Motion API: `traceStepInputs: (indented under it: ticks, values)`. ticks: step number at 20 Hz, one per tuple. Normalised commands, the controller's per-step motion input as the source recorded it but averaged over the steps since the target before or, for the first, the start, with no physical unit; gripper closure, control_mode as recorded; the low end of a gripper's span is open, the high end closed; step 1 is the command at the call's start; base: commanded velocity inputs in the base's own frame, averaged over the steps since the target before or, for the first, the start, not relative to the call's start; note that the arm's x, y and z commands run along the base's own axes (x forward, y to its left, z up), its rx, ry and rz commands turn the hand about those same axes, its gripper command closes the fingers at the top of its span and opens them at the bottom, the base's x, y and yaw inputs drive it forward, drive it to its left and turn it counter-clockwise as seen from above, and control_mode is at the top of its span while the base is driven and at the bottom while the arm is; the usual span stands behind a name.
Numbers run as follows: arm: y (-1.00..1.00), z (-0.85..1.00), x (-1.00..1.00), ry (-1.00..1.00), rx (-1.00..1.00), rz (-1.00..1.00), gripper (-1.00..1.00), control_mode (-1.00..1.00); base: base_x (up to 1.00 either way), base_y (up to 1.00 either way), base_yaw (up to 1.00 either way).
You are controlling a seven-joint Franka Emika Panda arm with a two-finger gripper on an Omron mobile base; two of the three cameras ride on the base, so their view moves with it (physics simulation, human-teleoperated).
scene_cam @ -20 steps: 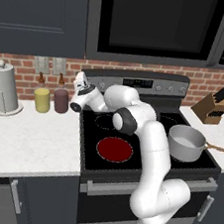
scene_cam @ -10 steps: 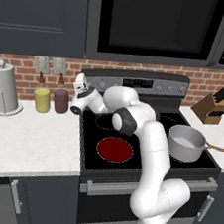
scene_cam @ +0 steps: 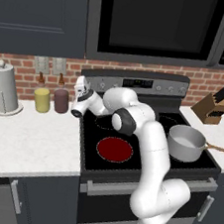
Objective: Turn off the front left burner of the stove.
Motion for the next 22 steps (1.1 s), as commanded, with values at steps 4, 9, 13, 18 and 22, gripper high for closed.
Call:
traceStepInputs:
  ticks: [4, 9, 13, 18, 22]
  values:
    - [-0.06, 0.0, 0.0, 0.0, 0.01, 0.0, 1.0, -1.0, 0.0, 0.0, 0.0]
    - [-0.04, -0.01, 0.0, 0.0, 0.04, 0.0, 1.0, -1.0, 0.0, 0.0, 0.0]
    - [0.0, -0.14, 0.0, 0.0, 0.14, 0.0, 1.0, -1.0, 0.0, 0.0, 0.0]
    - [0.0, -0.13, 0.0, 0.0, 0.18, 0.0, 1.0, -1.0, 0.0, 0.0, 0.0]
    - [-0.04, -0.12, 0.0, 0.0, 0.22, 0.0, 1.0, -1.0, 0.0, 0.0, 0.0]
